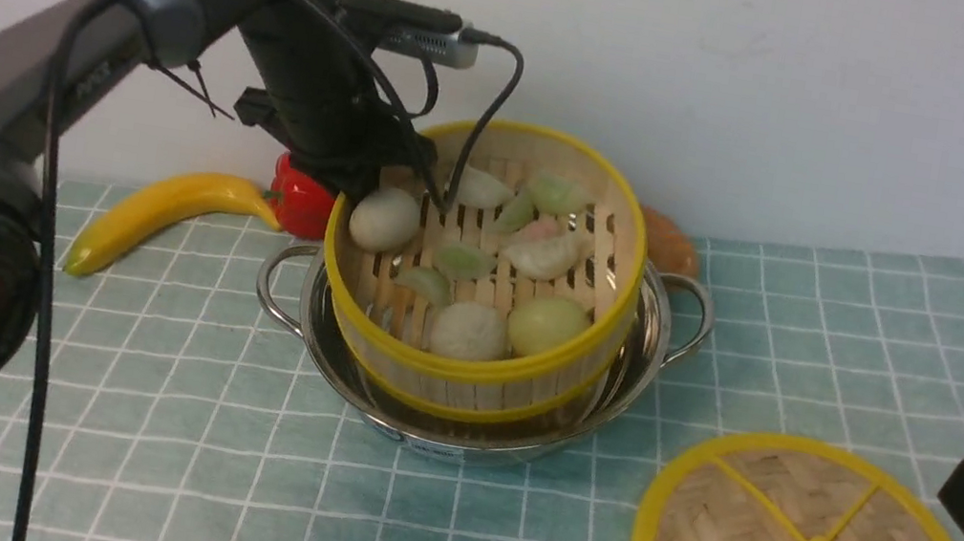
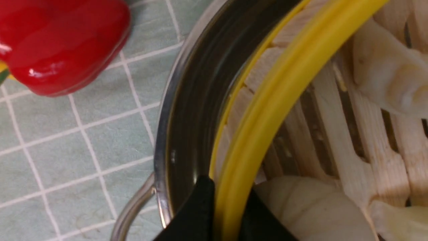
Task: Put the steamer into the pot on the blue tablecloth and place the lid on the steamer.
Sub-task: 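Place the bamboo steamer basket with dumplings into the steel pot with the left gripper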
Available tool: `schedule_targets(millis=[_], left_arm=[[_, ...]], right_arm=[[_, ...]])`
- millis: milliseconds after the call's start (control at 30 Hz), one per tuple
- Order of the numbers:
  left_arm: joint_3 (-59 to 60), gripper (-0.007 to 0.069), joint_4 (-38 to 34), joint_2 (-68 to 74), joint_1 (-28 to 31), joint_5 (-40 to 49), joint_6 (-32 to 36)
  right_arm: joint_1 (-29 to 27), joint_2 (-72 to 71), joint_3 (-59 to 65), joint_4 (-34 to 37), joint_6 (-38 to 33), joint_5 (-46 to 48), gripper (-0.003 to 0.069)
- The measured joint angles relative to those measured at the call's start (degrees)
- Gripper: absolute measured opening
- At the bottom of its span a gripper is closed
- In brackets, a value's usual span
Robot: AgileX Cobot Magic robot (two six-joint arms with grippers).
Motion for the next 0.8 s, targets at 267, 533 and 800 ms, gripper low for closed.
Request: schedule_targets(millis=[267, 533, 800], left_arm=[[-0.26, 0.0033, 0.60, 3.94, 0.00, -1.91, 0.05], [-0.32, 0.0033, 0.10, 7.76, 0.00, -3.60, -0.17], [-0.48, 0.0048, -0.51, 8.23, 0.00, -4.38, -0.35]], right_arm=[[0.00, 0.00, 0.00, 0.00, 0.67, 0.03, 0.0240], [0.00, 0.00, 0.00, 0.00, 0.67, 0.03, 0.0240], [0.00, 0.00, 0.00, 0.00, 0.73, 0.03, 0.0240]])
